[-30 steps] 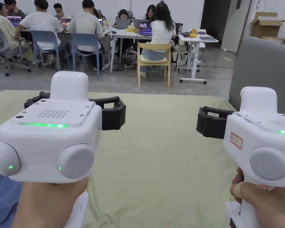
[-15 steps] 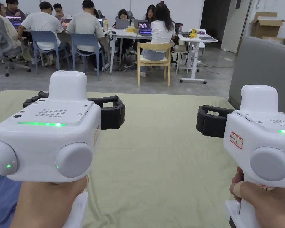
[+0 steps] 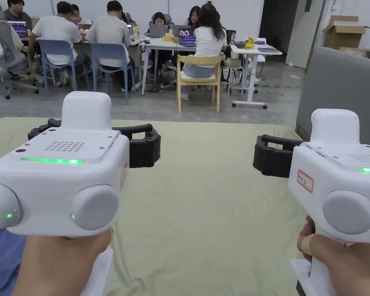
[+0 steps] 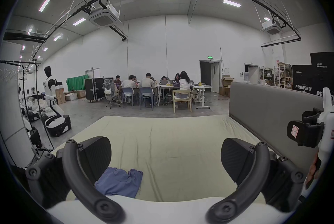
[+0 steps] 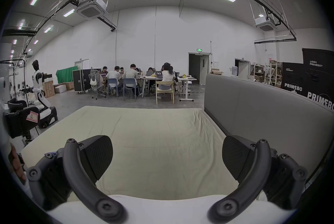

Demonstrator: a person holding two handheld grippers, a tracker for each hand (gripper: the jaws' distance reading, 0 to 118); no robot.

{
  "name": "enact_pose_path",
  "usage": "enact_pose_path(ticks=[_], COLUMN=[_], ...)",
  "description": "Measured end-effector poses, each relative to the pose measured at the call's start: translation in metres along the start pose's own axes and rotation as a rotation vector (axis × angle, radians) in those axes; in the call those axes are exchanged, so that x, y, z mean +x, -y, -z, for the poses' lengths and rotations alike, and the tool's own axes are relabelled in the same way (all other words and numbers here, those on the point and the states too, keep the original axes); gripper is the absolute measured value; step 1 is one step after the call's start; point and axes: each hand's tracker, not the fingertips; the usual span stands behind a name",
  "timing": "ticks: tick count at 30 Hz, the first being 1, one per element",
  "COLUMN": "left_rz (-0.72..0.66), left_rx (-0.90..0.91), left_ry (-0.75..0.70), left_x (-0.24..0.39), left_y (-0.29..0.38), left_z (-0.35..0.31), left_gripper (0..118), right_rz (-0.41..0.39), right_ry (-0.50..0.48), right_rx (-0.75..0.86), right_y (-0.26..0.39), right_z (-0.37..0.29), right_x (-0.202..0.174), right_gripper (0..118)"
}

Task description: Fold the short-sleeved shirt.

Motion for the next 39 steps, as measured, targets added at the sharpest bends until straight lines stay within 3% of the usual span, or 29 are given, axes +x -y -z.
enact_pose_path(ticks=[39], left_rz=[0.020], left_rx=[0.021], left_ry=[0.003], left_x=[0.0006], left_y=[-0.0053], left_z=[-0.0039], left_gripper=[118], right_rz=[0.006], right_ry=[-0.008], right_rx=[0.014], right_y=[-0.0045], right_z=[-0.0039], right_x=[-0.0005], right_gripper=[118])
